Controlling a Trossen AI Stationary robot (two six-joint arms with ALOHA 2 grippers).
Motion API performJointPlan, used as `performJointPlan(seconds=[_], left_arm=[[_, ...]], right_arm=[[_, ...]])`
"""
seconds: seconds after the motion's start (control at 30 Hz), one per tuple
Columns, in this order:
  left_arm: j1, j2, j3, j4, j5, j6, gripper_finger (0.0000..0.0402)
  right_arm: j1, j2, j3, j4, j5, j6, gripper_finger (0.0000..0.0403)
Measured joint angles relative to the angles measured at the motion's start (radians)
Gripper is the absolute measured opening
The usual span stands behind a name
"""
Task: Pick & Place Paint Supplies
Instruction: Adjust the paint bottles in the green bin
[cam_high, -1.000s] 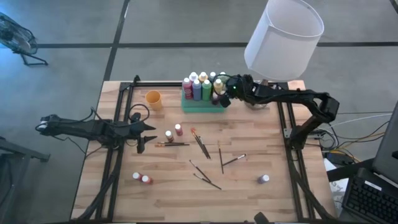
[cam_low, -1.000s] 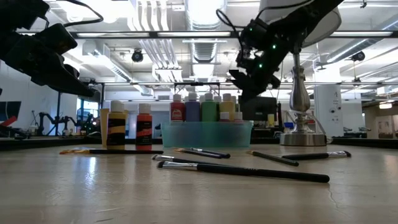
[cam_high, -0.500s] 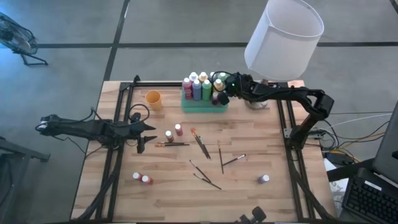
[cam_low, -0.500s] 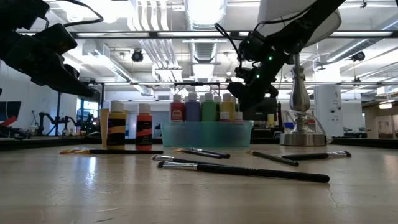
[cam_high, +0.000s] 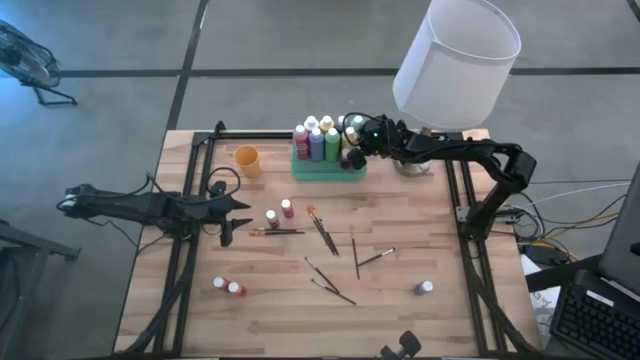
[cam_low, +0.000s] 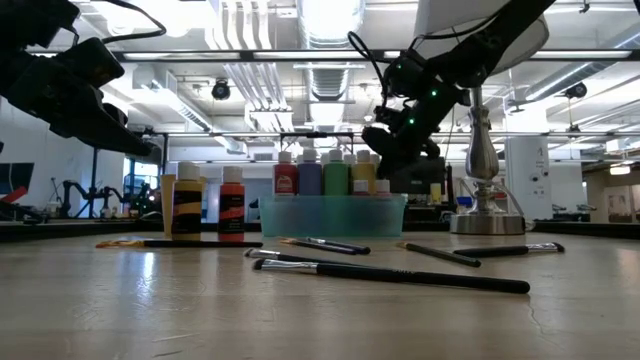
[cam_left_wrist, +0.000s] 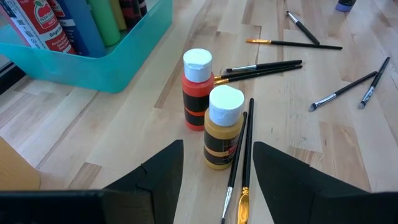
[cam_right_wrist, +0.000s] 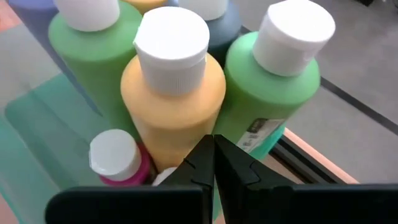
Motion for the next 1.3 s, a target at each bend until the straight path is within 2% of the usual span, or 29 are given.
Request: performJointPlan(seconds=[0.63,0.93,1.1,1.3], left_arm=[[0.000,0.000,0.000,0.000,0.000,0.000,0.0200],[0.000,0.000,0.000,0.000,0.000,0.000,0.0200],[0.000,0.000,0.000,-0.001,0.000,0.000,0.0200],[0.000,0.000,0.000,-0.001,0.000,0.000,0.0200]], right_arm=[[0.000,0.000,0.000,0.016,-0.040,0.001,0.0008],[0.017,-0.035,0.000,-0.041,0.029,-0.010,0.0008],[0.103,-0.099,0.000,-0.095,0.029,0.034,0.0008],[0.297,-0.138,-0.001,-0.087,0.049,0.135,0.0008]])
